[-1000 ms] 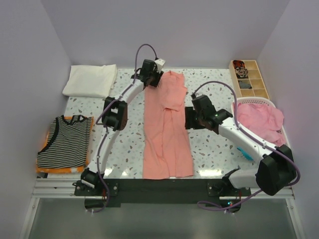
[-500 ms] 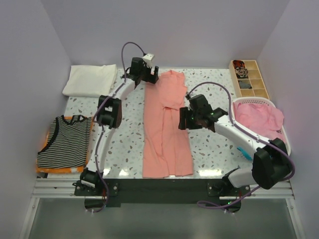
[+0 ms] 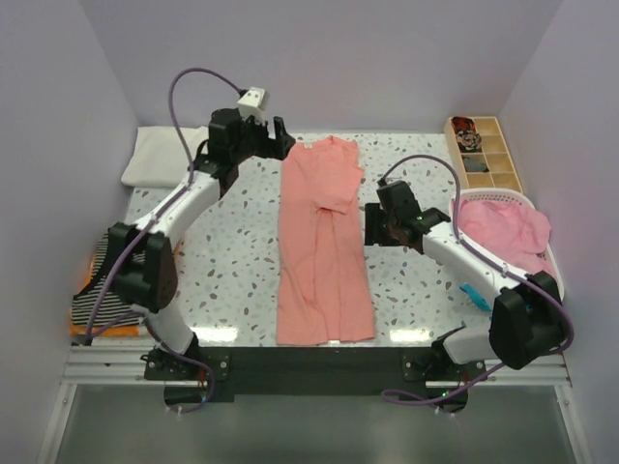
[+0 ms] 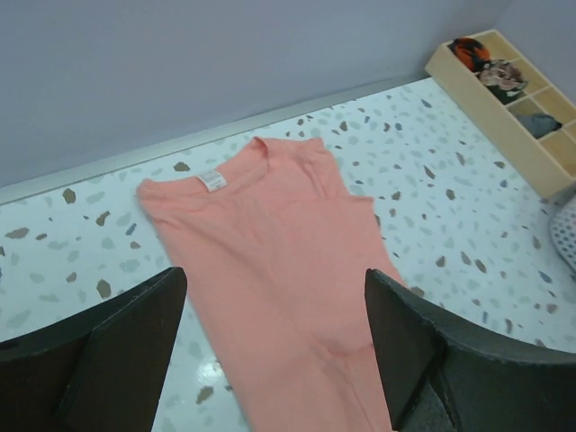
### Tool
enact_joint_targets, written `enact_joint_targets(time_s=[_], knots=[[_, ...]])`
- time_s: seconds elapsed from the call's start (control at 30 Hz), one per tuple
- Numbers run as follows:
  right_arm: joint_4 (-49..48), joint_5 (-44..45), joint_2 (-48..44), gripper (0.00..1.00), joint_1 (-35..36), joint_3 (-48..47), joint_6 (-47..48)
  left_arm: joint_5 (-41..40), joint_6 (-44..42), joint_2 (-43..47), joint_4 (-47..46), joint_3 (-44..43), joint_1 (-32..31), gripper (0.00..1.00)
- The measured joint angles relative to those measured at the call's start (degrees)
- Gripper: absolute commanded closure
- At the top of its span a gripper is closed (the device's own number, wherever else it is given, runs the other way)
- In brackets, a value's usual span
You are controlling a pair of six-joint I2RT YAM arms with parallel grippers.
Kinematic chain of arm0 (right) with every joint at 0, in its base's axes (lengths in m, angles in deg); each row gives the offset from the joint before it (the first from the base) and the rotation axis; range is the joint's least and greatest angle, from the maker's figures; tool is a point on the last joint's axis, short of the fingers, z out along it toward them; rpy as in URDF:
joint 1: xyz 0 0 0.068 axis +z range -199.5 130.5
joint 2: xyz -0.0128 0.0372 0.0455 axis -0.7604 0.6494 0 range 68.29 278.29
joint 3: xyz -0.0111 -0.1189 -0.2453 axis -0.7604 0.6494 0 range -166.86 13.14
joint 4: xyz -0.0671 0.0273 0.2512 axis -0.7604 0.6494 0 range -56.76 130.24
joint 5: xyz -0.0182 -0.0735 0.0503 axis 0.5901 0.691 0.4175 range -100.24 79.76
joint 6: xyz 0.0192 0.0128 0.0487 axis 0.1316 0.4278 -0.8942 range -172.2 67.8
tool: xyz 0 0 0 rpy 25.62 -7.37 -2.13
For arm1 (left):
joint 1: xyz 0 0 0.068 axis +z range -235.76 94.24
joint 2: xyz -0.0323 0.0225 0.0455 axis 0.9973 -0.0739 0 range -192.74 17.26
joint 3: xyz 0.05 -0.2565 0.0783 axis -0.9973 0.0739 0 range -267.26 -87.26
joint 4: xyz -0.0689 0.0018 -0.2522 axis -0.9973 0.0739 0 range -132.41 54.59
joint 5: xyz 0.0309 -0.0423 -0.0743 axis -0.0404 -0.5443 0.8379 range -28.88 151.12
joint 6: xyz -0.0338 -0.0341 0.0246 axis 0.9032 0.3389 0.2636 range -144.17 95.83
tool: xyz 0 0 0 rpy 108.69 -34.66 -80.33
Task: Fold and stack the t-shirts
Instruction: Rotate the tshirt 90 degrees, then grab the bottom of the folded rectangular tshirt with both arms
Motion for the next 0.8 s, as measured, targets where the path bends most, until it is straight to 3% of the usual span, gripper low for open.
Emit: enact_joint_targets(time_s=[0.2, 0.4, 0.63, 0.8], knots=[[0.5, 0.1, -3.6, 0.39, -8.6, 2.6, 0.0, -2.8, 5.3, 18.8, -2.0, 24.1, -6.1, 0.22], [1.1, -9.6, -7.7, 0.39, -9.9, 5.9, 0.2, -5.7, 14.6, 27.9, 9.6, 46.9, -13.4, 0.23], [3.7, -21.6, -16.5, 0.38, -9.8, 16.5, -0.2, -10.6, 24.9, 48.0, 18.6, 53.3, -17.8, 0.26], [5.2, -28.1, -23.8, 0.38, -9.6, 22.0, -1.4, -12.2, 33.1, 53.4, 18.9, 59.5, -25.4, 0.28]])
